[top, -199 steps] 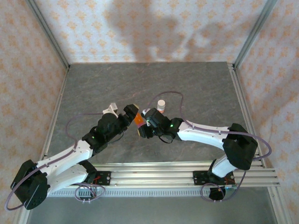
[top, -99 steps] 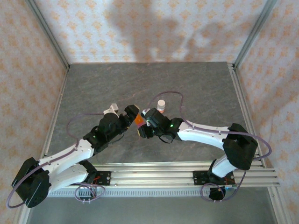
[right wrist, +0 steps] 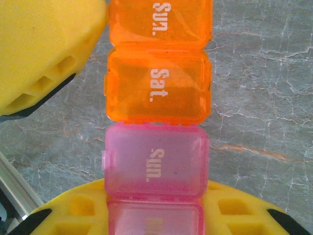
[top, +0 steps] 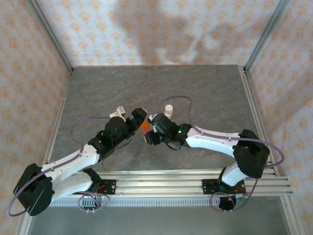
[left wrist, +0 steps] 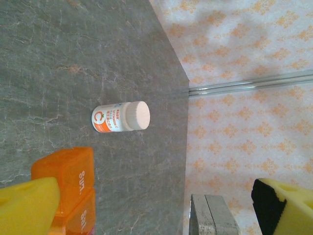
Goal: Sort the pills into containers
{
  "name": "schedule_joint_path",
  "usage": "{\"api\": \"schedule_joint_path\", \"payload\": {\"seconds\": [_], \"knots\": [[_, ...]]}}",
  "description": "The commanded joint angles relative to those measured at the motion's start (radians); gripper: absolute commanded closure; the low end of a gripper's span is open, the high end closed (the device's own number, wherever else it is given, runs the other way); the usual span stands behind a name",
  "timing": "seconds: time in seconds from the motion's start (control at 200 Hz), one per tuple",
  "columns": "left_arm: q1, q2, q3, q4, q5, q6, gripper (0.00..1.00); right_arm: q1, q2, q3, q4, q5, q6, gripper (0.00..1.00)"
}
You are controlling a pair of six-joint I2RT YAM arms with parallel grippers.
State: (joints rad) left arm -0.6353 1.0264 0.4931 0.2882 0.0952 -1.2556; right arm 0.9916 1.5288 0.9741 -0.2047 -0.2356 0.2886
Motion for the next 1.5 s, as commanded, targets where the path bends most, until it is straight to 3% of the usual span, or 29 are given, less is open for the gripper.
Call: {"api": "schedule_joint_path", "payload": {"seconds": [0.0,0.4,1.496], "knots": [[-0.013,0.013,0.025,0.046,-0.01,0.021,0.0,0.001,-0.017,0.022,0.027,0.0,0.003,0.73],[-0.021,-0.025,0.025,-0.065,-0.07,0.041,0.0,0.002,-0.018,0.02,0.027,0.012,0.003,0.73],[-0.034,0.024,0.076,0.003,-0.045,0.039,0.0,0.001,0.02,0.008,0.045,0.004,0.004,0.74]]}}
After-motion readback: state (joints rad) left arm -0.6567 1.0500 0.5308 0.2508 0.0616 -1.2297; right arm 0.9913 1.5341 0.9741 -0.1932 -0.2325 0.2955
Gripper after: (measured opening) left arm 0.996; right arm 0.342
